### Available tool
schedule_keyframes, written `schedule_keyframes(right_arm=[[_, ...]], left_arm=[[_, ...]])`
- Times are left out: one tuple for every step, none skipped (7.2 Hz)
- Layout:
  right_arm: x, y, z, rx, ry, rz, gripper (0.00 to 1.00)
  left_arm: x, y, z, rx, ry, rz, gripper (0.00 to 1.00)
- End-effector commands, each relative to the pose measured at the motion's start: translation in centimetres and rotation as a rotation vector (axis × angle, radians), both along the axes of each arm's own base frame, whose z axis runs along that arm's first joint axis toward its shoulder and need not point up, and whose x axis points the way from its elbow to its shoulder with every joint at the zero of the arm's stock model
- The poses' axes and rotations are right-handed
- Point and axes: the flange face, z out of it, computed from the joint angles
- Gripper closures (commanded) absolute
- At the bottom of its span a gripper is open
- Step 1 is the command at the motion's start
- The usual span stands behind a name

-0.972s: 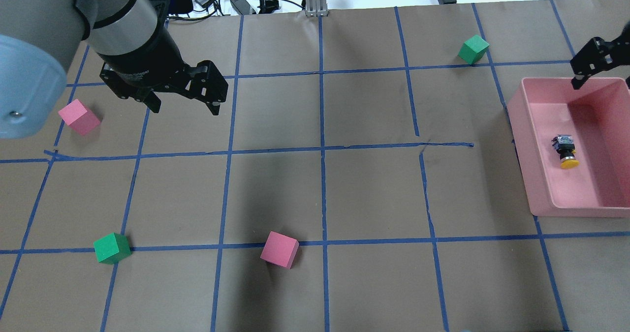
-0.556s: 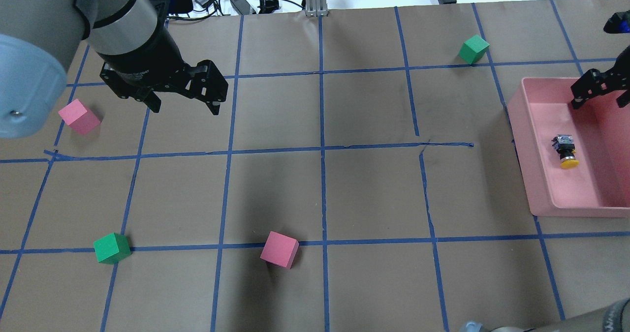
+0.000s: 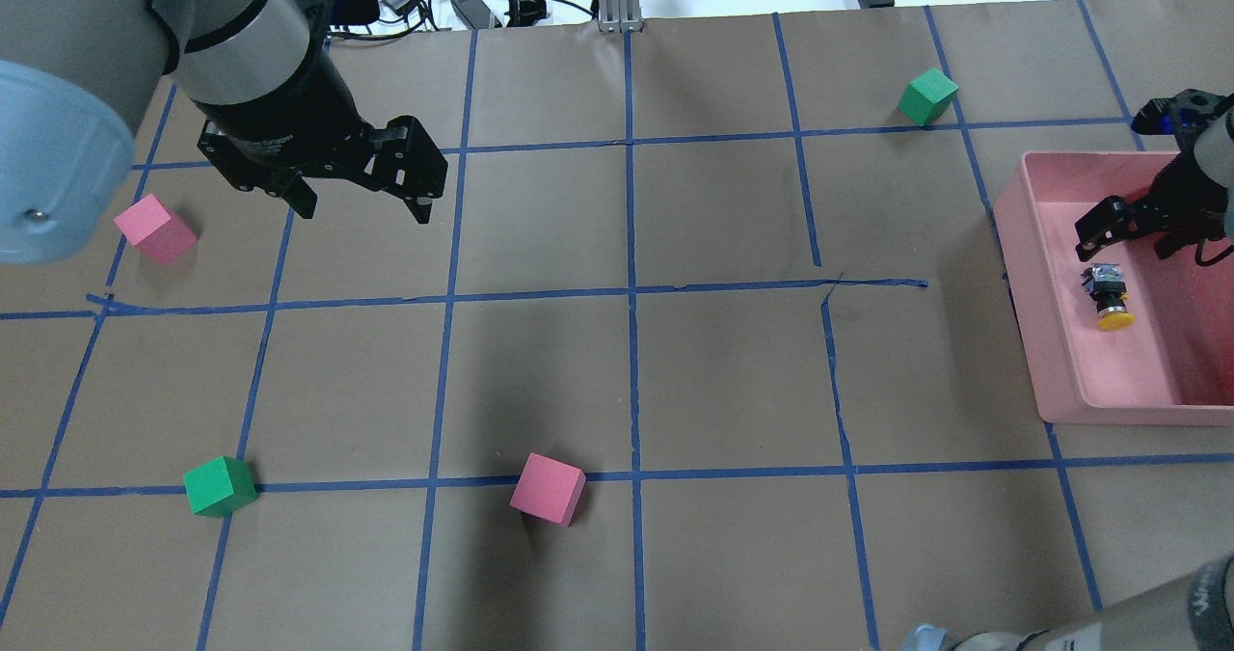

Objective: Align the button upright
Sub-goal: 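Lower the right gripper into the tray onto the button's black body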

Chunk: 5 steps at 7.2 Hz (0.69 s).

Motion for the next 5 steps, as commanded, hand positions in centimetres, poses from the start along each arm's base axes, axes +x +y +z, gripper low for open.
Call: schedule_keyframes(right_arm=[[-0.1, 0.3, -0.4, 0.009, 0.001, -0.003, 0.05], [-0.3, 0.3, -1.0, 0.017, -0.001, -0.005, 0.05], [-0.5, 0.0, -2.0, 0.021, 0.002, -0.005, 0.05], [-0.7, 0.0, -2.0, 0.019, 0.018, -0.005, 0.05], [-0.7, -0.1, -2.4, 0.020, 0.017, -0.005, 0.05]], left_arm=[[0.1, -0.4, 1.2, -0.024, 0.003, -0.001, 0.00], [0.7, -0.9, 1.2, -0.022, 0.003, 0.011, 0.00], [1.9, -1.3, 1.1, -0.014, 0.007, 0.047, 0.00], [2.2, -0.7, 0.6, 0.027, 0.007, 0.063, 0.00], [2.0, -0.8, 1.0, 0.026, 0.011, 0.060, 0.00]])
